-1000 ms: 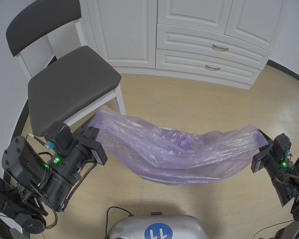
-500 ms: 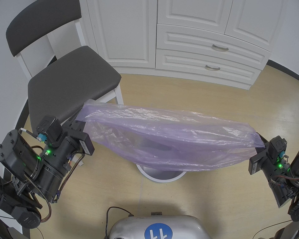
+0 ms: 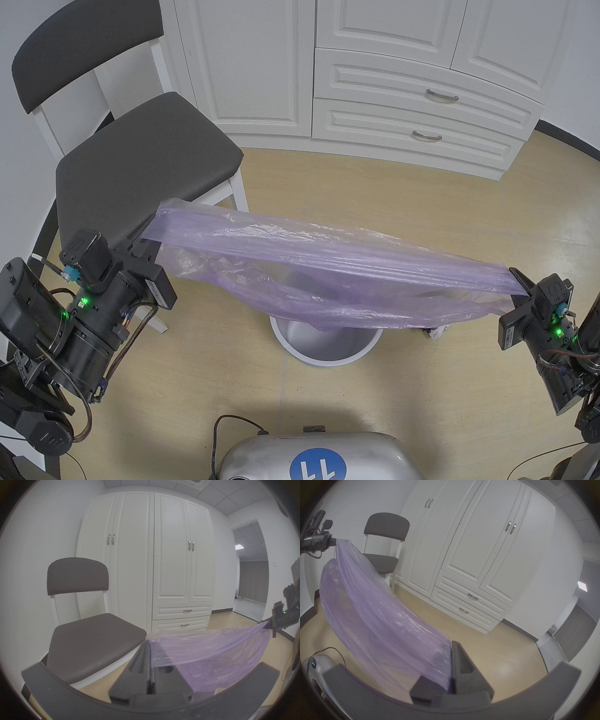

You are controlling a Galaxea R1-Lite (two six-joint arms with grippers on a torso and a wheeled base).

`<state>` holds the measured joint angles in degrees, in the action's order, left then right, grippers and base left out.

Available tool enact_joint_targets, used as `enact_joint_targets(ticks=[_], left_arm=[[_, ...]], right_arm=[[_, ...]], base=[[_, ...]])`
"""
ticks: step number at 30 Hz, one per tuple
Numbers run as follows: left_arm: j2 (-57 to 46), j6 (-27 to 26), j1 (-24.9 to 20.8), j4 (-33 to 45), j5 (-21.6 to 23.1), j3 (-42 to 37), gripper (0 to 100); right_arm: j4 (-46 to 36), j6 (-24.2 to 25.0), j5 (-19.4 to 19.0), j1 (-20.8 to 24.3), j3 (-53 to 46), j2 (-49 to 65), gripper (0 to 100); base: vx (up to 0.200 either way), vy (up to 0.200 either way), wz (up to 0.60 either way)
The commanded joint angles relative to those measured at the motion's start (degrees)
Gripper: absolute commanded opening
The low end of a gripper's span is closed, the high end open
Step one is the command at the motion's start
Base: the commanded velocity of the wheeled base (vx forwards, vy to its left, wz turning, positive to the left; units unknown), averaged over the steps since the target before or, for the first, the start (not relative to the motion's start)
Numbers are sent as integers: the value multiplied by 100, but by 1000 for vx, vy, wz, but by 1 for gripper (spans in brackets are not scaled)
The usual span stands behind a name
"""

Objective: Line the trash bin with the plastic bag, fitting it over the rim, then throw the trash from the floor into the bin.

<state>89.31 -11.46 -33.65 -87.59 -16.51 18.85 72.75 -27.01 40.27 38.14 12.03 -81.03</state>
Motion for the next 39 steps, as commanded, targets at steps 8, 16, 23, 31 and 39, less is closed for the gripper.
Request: enact_joint_targets(ticks=[8, 16, 23, 31, 39], left_arm=[[-194, 3, 280, -4, 543, -294, 0], [-616, -164, 1159, 67, 2591, -1058, 0], [-537, -146, 1484, 93, 2846, -1050, 0], [-493, -146, 1616, 119, 2811, -997, 0], [-476, -155, 1686, 128, 2784, -962, 0]], right_arm=[[2, -6, -1, -114, 10, -36, 0], [2, -6, -1, -167, -17, -44, 0], [2, -6, -1, -185, -34, -71, 0], [2, -6, -1, -255, -52, -80, 0], [2, -76, -1, -264, -113, -53, 0]], base=[[0, 0, 0], [0, 0, 0], [0, 0, 0], [0, 0, 0], [0, 0, 0]])
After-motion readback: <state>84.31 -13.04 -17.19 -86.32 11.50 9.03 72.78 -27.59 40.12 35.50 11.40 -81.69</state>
